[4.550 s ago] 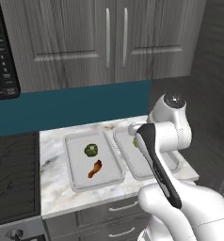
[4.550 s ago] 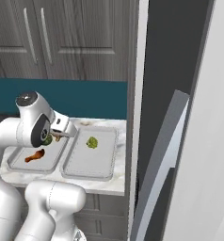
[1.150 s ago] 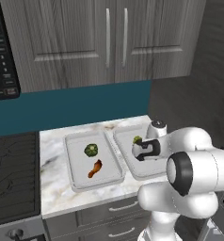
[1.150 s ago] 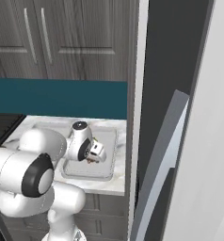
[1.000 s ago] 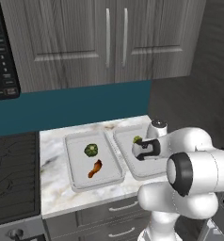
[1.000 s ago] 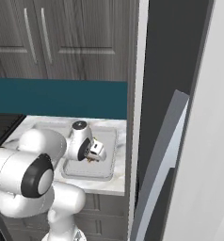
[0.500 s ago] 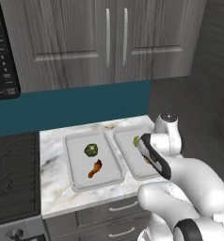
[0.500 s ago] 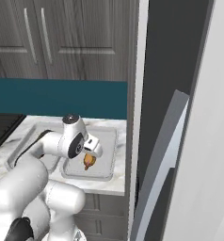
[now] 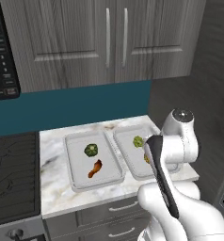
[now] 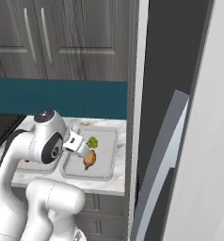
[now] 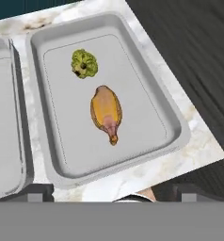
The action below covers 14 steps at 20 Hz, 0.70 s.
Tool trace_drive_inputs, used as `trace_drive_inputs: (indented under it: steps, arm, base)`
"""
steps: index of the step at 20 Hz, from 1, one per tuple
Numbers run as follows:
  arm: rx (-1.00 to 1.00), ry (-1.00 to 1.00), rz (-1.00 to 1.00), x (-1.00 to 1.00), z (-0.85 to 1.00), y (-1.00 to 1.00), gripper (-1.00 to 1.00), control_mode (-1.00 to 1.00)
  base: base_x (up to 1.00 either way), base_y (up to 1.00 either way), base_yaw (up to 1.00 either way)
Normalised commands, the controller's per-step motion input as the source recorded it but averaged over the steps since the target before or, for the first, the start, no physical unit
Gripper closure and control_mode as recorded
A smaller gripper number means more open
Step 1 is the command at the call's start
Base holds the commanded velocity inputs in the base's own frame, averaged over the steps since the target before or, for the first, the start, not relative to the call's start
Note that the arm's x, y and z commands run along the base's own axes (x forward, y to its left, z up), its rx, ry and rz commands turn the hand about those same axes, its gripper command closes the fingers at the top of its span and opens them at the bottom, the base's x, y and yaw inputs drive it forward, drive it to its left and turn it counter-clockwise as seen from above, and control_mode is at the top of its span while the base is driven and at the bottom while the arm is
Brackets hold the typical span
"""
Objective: Place one broccoli and one chicken drumstick in each tupperware on the nearby counter, to pack two identical lunches.
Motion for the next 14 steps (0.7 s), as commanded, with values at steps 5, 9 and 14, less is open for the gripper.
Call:
trace_drive_inputs:
  steps: [5, 9, 14]
  arm:
    - [-0.24, -0.25, -0.01, -0.67, 0.71, 0.89, -1.0, -1.0]
    - [-0.32, -0.32, 0.0, -0.7, 0.26, 1.0, -1.0, -1.0]
    - [-0.31, -0.25, 0.0, -0.46, 0.03, 0.99, -1.0, -1.0]
  base:
    - [0.0, 0.0, 0.0]
    - [0.0, 0.0, 0.0]
    - [0.0, 0.0, 0.0]
